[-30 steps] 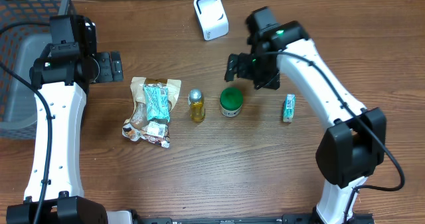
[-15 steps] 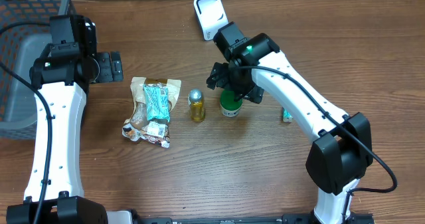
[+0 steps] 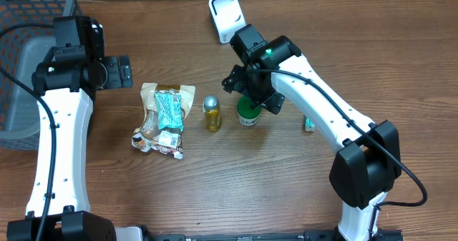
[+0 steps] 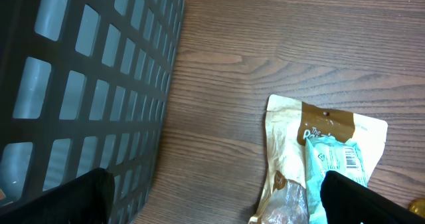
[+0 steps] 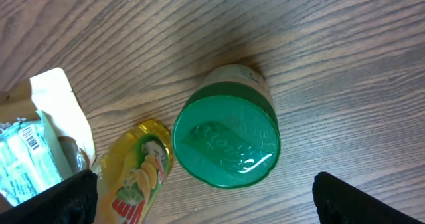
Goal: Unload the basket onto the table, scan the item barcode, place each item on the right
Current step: 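Move the right gripper left over the green-lidded jar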
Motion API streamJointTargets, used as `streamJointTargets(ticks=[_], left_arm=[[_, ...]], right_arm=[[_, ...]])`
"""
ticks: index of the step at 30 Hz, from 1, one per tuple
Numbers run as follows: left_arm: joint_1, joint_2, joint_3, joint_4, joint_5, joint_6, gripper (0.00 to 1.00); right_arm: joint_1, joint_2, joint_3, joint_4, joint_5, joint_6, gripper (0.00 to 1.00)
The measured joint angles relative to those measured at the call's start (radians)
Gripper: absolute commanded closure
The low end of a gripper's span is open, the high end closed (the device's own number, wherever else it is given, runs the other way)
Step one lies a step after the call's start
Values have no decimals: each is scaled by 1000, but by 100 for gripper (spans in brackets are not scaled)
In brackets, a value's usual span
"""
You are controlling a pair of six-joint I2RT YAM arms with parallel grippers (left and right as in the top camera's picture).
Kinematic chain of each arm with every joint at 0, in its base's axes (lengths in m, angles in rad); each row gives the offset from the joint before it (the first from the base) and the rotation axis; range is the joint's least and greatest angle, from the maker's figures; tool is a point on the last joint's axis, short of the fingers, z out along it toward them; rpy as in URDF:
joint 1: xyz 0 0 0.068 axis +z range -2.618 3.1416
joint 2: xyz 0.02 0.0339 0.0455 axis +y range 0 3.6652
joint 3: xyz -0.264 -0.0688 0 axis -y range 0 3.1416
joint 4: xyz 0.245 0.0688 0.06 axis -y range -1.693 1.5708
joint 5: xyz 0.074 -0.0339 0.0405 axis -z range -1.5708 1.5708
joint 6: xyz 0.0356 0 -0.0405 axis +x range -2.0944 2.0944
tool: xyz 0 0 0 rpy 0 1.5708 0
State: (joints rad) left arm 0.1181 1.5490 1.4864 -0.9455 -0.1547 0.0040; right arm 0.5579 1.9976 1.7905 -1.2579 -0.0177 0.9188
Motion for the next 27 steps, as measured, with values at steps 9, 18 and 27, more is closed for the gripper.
streamJointTargets(ticks=[9, 18, 27], left_arm=[[0, 0, 0, 0, 0, 0, 1], [0, 0, 0, 0, 0, 0, 0], [0, 0, 0, 0, 0, 0, 0]], right_arm=[[0, 40, 0, 0, 0, 16, 0], [0, 40, 0, 0, 0, 21, 0], [0, 40, 0, 0, 0, 54, 0]])
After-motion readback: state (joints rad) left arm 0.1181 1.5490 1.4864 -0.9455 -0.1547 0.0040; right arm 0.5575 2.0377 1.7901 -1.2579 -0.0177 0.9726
